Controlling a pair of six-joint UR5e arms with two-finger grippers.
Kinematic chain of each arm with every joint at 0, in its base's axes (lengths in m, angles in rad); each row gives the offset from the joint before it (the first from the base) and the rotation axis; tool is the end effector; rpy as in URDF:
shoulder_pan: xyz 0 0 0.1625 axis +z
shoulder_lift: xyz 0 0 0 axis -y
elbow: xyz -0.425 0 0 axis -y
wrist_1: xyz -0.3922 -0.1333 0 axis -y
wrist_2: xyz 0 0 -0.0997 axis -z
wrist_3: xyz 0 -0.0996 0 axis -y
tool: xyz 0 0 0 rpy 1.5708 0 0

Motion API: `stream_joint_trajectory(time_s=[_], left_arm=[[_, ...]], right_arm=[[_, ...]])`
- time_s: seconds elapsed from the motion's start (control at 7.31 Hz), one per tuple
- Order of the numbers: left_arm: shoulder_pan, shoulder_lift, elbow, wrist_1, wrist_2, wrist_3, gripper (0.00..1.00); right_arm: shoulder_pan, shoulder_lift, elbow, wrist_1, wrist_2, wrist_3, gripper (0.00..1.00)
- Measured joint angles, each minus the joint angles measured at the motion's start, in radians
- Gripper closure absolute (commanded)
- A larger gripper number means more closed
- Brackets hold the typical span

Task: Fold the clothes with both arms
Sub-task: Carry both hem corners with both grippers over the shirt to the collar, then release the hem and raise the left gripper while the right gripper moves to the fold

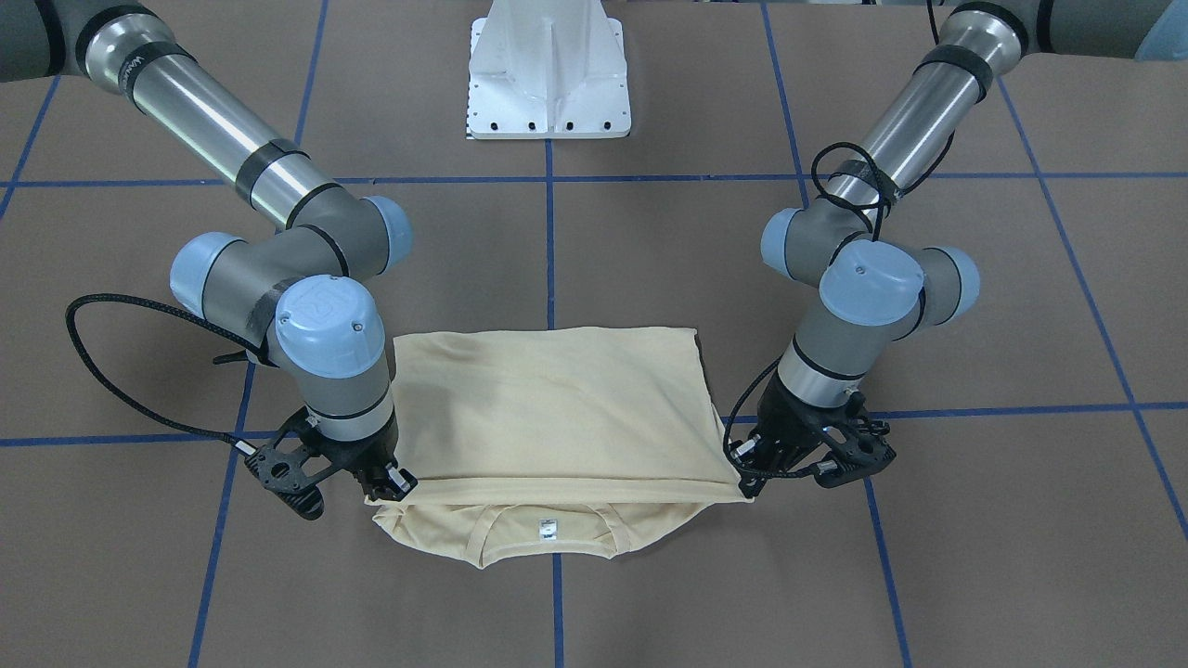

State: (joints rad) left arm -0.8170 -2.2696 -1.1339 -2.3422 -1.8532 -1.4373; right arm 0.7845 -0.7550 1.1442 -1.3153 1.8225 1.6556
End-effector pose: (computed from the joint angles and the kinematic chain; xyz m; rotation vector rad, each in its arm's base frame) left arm 0.4606 -0.6449 0.3497 0.2435 1.0398 -0.4724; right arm -0.4967 -0.6491 0.3221 -0.0086 -0.7028 0.7532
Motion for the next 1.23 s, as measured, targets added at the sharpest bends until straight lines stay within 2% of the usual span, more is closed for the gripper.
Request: stream_joint_trajectory(time_s=[0.14,0.27,0.68,0.96,1.09,1.23], left_arm=[[0.0,-0.001,0.001,-0.001,0.0,0.0,0.67],[0.001,-0.002,0.002,-0.002,0.0,0.002,0.65],[0.001,-0.001,-0.002,-0.002,-0.001,0.014,0.64],[-0.003,0.009,-0.044,0.004,-0.002,0.018,0.64],[-0.005,0.031,-0.092,0.008,-0.004,0.018,0.64],[-0.006,0.066,-0.144,0.011,-0.005,0.017,0.64]], right_arm=[[0.0,0.005,-0.001,0.0,-0.001,0.001,0.35],[-0.001,0.01,-0.001,0.001,-0.002,0.001,0.0],[0.004,0.017,-0.006,0.037,-0.007,0.004,0.0],[0.015,0.021,0.031,0.044,0.007,0.015,0.0],[0.02,-0.017,0.106,0.045,0.028,0.027,0.0],[0.02,-0.097,0.226,0.046,0.046,0.06,0.0]])
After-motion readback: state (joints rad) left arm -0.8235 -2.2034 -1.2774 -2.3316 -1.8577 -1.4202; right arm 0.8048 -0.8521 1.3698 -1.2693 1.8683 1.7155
